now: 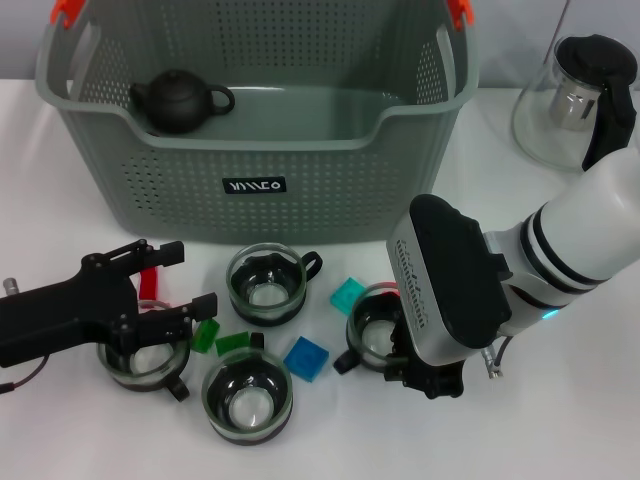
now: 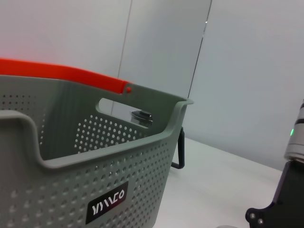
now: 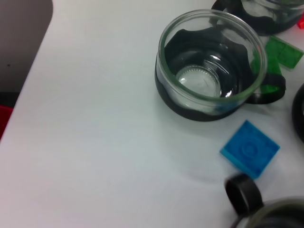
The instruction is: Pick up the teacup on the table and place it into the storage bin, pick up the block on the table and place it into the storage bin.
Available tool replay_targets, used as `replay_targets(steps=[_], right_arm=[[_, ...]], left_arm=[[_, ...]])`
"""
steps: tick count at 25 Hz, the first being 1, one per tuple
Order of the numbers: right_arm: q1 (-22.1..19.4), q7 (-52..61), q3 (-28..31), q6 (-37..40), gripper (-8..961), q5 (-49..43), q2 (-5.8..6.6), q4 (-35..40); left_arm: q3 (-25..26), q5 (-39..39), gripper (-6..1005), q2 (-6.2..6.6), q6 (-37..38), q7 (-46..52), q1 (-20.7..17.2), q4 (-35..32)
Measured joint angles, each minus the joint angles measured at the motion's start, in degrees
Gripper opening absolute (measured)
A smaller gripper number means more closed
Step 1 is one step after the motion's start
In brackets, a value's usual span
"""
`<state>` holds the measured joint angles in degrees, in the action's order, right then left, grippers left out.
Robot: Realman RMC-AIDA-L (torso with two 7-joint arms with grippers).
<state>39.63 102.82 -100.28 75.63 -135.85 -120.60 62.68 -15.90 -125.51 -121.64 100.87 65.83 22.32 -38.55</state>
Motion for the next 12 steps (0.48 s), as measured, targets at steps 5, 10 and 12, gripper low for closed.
replay_targets(steps=[5, 10, 12], right_arm=[[-0.2, 1.0, 0.1, 1.8, 110, 0.2, -0.04, 1.7], [-0.8, 2.5, 1.5, 5.6, 65, 0.4, 0.17, 5.6], [-1.5, 2.6, 3.9, 8.8, 64, 1.5, 0.23, 9.3]], left_arm=[[0.0, 0.0, 865, 0.0, -0.2, 0.0, -0.1, 0.1], [0.0, 0.0, 865, 0.0, -0.2, 0.0, -0.3, 0.1], [0.2, 0.0, 864, 0.0, -0.2, 0.0, -0.3, 0.1]])
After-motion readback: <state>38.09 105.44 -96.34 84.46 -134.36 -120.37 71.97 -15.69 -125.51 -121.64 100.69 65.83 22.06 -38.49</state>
